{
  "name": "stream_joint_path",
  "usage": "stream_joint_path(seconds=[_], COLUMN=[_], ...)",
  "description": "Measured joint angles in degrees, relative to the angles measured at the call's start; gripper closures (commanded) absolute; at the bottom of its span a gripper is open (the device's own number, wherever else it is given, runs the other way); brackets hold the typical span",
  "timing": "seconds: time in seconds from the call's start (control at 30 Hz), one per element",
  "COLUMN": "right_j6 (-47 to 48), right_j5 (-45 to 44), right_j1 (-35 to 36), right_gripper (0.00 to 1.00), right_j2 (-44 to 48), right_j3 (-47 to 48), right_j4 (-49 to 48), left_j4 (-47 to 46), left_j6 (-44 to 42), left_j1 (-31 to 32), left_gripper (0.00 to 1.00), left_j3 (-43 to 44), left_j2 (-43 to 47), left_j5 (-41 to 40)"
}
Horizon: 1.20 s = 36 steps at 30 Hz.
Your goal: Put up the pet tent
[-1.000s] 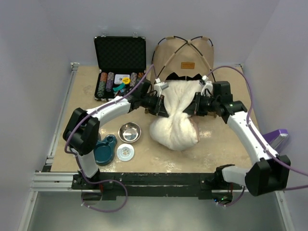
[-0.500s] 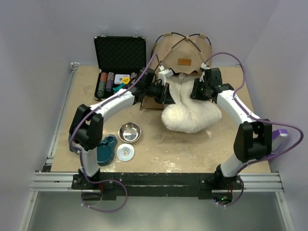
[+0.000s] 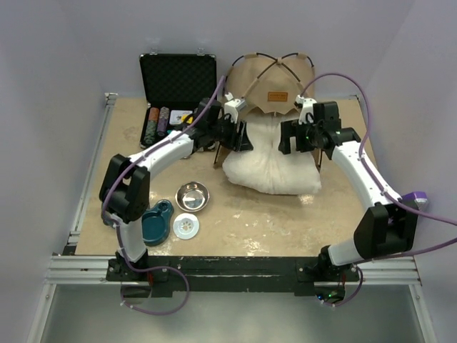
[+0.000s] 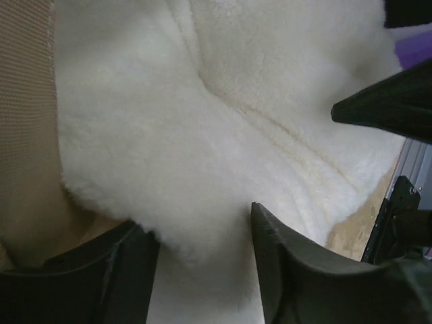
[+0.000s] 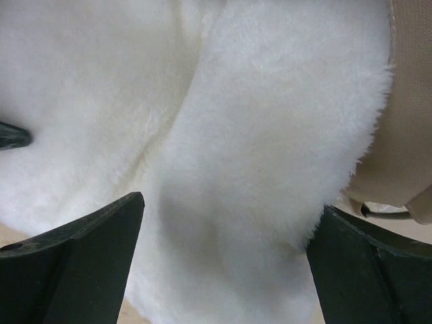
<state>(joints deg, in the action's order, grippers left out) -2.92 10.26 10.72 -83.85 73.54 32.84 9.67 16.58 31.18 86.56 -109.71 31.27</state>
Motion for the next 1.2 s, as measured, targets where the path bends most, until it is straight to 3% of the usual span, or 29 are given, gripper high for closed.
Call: stream_joint_path(seconds=[0.1,0.33,0.53,0.83,0.9,1.0,1.1,1.2], right_j6=[3.7,16.9,30.8,38.3,39.1,39.8,39.9,39.2], right_j5=[1.2,1.0,1.8,4.3,4.3,4.3,4.8,6.9], right_j1=[-1.9,-5.3,-8.7,-9.2,-9.2,-9.2,-9.2,-9.2], right_gripper=[0.01,0.01,0.02,0.02,0.02,0.14,0.35,0.66], right_j2=[1.6,2.4,2.4,3.8,5.2,6.5,5.0,2.8], right_j3=[-0.4,3.8,4.0,-0.2,-3.5,-8.4,-9.6,-9.1], right_j4=[2.1,8.6,16.1,23.4,23.9,24.3,24.0,22.2], left_j4=[0.6,0.0,-1.6,-1.1,-2.1,-3.4,-4.0,-4.4], left_j6=[-2.3,-3.6,-2.5,-2.5,-2.9,-4.3,-5.9,-8.0], left_j1=[0.1,-1.5,-3.5,-3.5,-3.2,-1.8,0.8,3.5], left_gripper=[0.2,0.09,0.07,0.07,0.11,0.25,0.5,0.78], left_j3=[-3.2,-12.4,-22.3,-32.1,-32.1,-31.5,-30.1,-28.1], left_j2=[4.1,19.2,29.7,30.6,30.2,27.9,24.0,20.8], left_j5=[-0.1,0.1,0.4,0.6,0.2,-0.8,-1.9,-3.6])
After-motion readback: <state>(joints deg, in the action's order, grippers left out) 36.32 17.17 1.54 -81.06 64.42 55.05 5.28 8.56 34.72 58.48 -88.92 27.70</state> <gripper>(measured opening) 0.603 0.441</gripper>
